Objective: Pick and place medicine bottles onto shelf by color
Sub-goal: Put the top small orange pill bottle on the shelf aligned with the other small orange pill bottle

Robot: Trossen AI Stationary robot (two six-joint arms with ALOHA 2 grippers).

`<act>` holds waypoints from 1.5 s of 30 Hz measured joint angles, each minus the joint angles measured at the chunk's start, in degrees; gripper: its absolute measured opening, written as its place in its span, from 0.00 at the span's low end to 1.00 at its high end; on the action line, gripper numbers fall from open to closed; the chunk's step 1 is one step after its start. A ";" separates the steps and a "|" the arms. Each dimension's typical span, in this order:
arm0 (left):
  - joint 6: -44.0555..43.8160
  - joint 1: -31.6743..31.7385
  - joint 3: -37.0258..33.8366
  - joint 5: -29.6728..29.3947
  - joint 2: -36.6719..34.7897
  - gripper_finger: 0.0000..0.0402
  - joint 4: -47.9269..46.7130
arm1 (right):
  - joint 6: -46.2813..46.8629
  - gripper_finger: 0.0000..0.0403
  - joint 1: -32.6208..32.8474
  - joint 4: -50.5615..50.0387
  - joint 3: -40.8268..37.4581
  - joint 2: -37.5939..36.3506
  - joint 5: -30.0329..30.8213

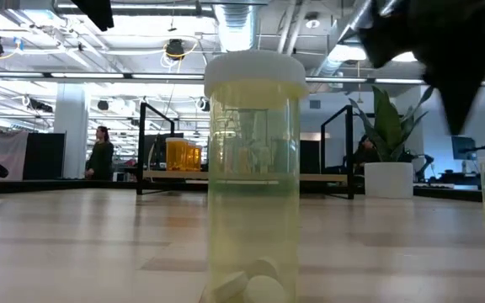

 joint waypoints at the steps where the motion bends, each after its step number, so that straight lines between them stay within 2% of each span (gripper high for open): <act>1: -0.01 -0.01 0.00 0.00 0.00 0.44 0.00 | 3.68 0.46 1.15 0.46 -1.13 -1.09 0.02; 4: -0.73 -0.01 0.00 -0.02 0.00 0.44 -0.01 | 11.52 0.48 4.25 2.25 -3.99 -4.02 1.26; 9: -2.77 -0.01 0.00 -0.14 0.00 0.44 0.01 | 17.09 0.52 8.51 5.41 -8.15 -5.21 0.39; 16: -6.64 -0.01 0.00 -0.38 0.00 0.44 0.09 | 16.43 0.55 12.74 8.44 -9.04 -2.63 -0.83; 25: -11.08 -0.01 0.00 0.04 0.02 0.44 1.10 | 15.20 0.57 15.02 9.41 -9.04 2.35 -0.99; 35: -11.14 0.01 0.00 0.08 0.02 0.44 1.02 | 14.07 0.57 14.29 11.97 -8.99 6.35 -1.13; 41: -11.01 0.01 0.00 0.02 0.02 0.44 1.02 | 12.17 0.57 13.12 12.61 -8.96 6.37 2.71; 45: -11.01 0.01 0.00 0.00 0.02 0.44 1.01 | 9.53 0.57 11.87 13.03 -8.95 6.58 3.10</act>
